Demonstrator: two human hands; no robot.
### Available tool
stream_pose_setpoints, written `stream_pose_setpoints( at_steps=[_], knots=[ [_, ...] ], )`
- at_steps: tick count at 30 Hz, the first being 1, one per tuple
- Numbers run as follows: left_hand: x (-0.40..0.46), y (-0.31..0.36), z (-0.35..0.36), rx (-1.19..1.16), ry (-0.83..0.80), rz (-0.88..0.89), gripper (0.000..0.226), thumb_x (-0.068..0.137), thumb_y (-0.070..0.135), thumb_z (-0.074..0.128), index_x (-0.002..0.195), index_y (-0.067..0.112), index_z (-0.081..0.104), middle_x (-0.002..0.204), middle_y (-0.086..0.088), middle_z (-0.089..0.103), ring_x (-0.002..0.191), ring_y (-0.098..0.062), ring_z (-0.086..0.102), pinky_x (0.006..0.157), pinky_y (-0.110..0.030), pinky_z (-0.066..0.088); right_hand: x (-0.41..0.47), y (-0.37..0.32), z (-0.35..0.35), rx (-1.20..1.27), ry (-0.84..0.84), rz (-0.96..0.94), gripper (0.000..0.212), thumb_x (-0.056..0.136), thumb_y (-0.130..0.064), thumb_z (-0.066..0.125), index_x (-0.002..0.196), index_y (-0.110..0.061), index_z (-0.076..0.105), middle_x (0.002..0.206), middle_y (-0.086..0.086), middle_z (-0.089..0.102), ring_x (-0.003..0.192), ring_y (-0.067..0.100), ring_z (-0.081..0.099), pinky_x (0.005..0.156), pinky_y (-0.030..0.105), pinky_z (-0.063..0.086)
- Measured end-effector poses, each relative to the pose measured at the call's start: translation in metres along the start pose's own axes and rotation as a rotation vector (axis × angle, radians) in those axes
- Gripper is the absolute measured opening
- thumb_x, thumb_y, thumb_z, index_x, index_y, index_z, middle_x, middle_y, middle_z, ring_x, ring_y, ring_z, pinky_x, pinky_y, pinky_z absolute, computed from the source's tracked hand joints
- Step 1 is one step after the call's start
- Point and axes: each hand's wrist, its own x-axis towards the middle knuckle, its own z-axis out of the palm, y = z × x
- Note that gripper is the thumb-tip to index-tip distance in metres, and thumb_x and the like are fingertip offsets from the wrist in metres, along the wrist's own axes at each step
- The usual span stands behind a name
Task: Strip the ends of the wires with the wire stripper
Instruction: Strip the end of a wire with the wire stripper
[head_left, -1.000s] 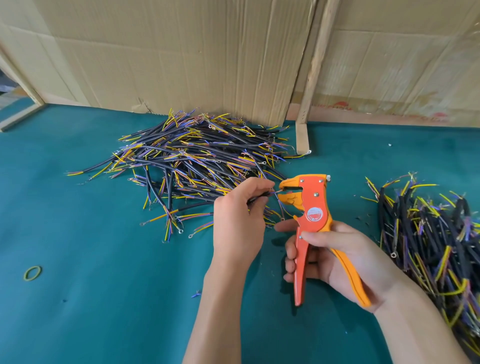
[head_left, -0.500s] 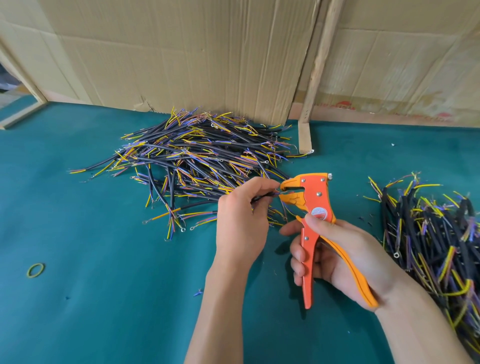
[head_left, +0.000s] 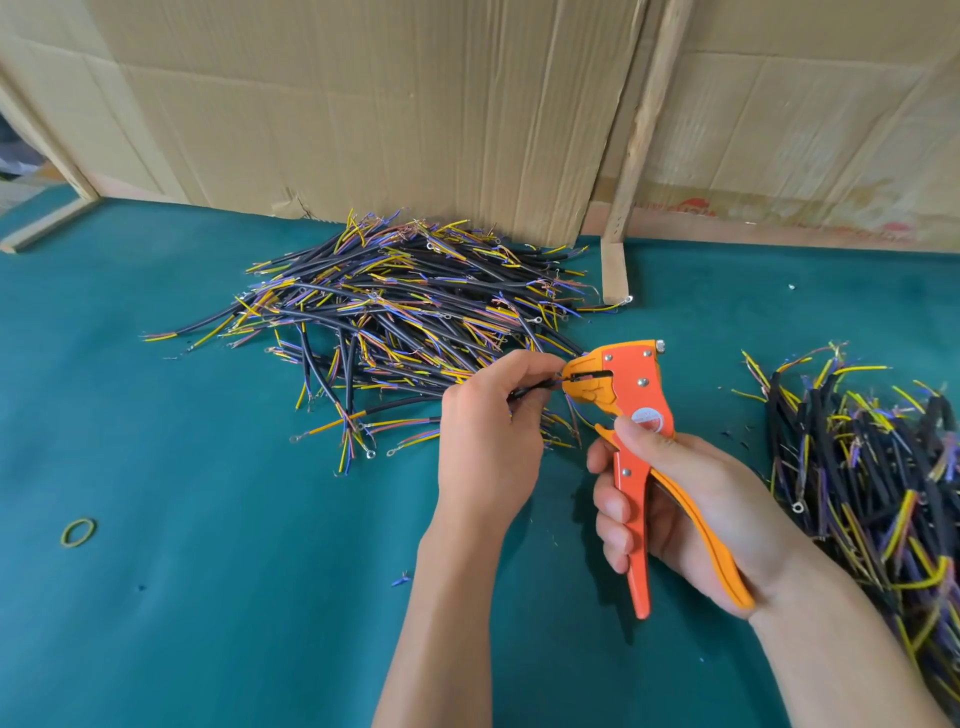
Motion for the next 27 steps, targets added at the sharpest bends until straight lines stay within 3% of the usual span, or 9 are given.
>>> stream_pose_setpoints(
  at_steps=[7,12,14,16,18,20,25,27],
  knots=[
    [0.000,-0.003,0.003,-0.020,-0.010,-0.008,0.035,0.085,-0.010,0.064,0.099,0.020,0.077,0.089,0.015,0.076,0.087,0.000,0.070,0.085,-0.023,0.056,0.004,0.002,0.003,-0.010,0.115,-0.036,0.035,0.082,-0.043,0.078,0.070,-0.014,0.062,0.056,0.007,0.037,0.037,0.020,0.035,0.040,0.026,0.034],
    [0.001,-0.005,0.005,-0.055,0.007,-0.018,0.036,0.086,-0.009,0.065,0.102,0.021,0.076,0.089,0.014,0.076,0.089,-0.001,0.071,0.084,-0.025,0.057,0.006,0.003,-0.002,0.008,0.083,-0.036,0.039,0.080,-0.045,0.081,0.070,-0.012,0.061,0.054,0.008,0.040,0.034,0.020,0.037,0.039,0.026,0.037],
    [0.000,-0.006,0.004,-0.064,0.013,-0.030,0.035,0.086,-0.009,0.064,0.102,0.020,0.076,0.090,0.014,0.076,0.089,0.001,0.072,0.085,-0.026,0.057,0.005,0.003,-0.005,0.037,-0.002,-0.032,0.044,0.075,-0.047,0.086,0.080,-0.008,0.066,0.062,0.016,0.052,0.042,0.026,0.048,0.045,0.033,0.045],
    [0.000,-0.007,0.002,-0.059,0.025,-0.045,0.034,0.087,-0.008,0.064,0.103,0.020,0.076,0.089,0.013,0.077,0.090,0.001,0.072,0.085,-0.027,0.058,0.004,0.004,-0.009,0.060,-0.043,-0.062,0.051,0.070,-0.042,0.090,0.097,-0.004,0.071,0.084,0.030,0.066,0.059,0.036,0.063,0.056,0.043,0.055],
    [0.001,-0.008,0.002,-0.059,0.037,-0.054,0.034,0.087,-0.007,0.064,0.102,0.021,0.076,0.088,0.013,0.077,0.089,0.000,0.072,0.085,-0.028,0.058,0.004,0.003,-0.014,0.094,0.001,-0.093,0.060,0.065,-0.032,0.093,0.111,-0.003,0.067,0.106,0.040,0.066,0.073,0.043,0.069,0.065,0.048,0.059],
    [0.001,-0.008,0.002,-0.056,0.042,-0.064,0.035,0.087,-0.007,0.064,0.102,0.022,0.076,0.088,0.014,0.077,0.089,0.000,0.072,0.085,-0.028,0.057,0.004,0.000,-0.021,0.138,0.042,-0.105,0.061,0.068,-0.021,0.084,0.120,-0.004,0.059,0.118,0.043,0.063,0.082,0.045,0.071,0.068,0.048,0.060],
    [0.001,-0.008,0.003,-0.052,0.059,-0.072,0.036,0.087,-0.008,0.064,0.101,0.023,0.076,0.088,0.016,0.076,0.089,-0.001,0.072,0.085,-0.029,0.057,-0.004,-0.004,-0.028,0.248,0.021,-0.161,0.063,0.079,-0.001,0.059,0.141,-0.003,0.049,0.126,0.041,0.060,0.115,0.052,0.064,0.090,0.053,0.058],
    [0.002,-0.008,0.003,-0.046,0.069,-0.070,0.036,0.087,-0.008,0.064,0.102,0.023,0.076,0.087,0.016,0.076,0.088,0.000,0.071,0.085,-0.027,0.056,-0.005,-0.004,-0.026,0.238,0.020,-0.148,0.052,0.091,-0.006,0.054,0.142,-0.009,0.053,0.125,0.041,0.061,0.116,0.053,0.063,0.091,0.057,0.057]
  ],
)
